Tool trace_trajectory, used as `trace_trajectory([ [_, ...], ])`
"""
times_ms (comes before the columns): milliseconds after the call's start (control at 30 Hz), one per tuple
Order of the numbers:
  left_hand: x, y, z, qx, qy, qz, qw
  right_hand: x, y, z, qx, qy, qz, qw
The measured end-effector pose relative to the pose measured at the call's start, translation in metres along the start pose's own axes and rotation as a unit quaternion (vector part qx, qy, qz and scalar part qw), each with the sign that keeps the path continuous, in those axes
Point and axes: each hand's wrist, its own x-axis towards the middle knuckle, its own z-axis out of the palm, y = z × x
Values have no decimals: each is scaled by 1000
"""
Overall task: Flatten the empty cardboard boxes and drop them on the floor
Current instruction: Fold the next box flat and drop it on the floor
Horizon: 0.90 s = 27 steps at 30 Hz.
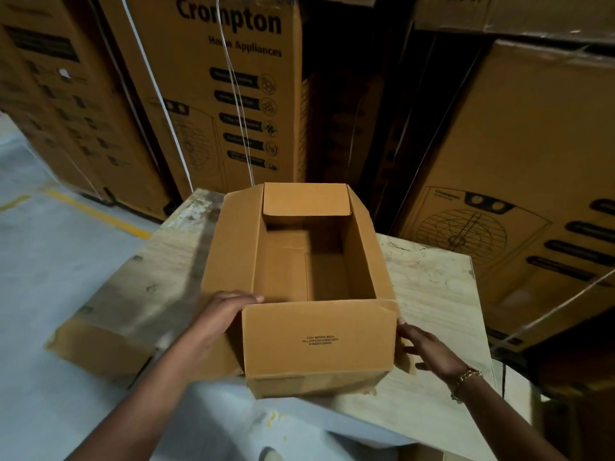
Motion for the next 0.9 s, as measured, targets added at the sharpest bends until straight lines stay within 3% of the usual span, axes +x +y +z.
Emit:
trace_trajectory([
  [100, -35, -16, -13, 87, -117, -16, 989, -15, -5, -3, -42, -37, -36, 998],
  [167, -49, -33, -17, 147, -148, -43, 977, -23, -4, 0, -80, -62, -62, 993],
  [300, -60, -67, -7, 334, -137, -51, 931, -37, -8, 17, -147, -111, -92, 978],
  [433, -59, -95, 24, 474, -26, -1, 880, -33, -7, 48, -302, -67, -115, 944],
  [500, -58, -100, 34, 500, 35, 40, 864, -27, -8, 57, -327, -23, -108, 938],
  [600, -55, -105, 33, 501, 61, 72, 860, -23, -8, 64, -314, 35, -114, 942],
  [767, -61, -112, 6, 508, 51, 62, 858, -23, -7, 79, -298, 26, -131, 945],
  [900, -65, -103, -17, 533, -26, 44, 845, -17, -15, 73, -247, 20, -99, 964],
])
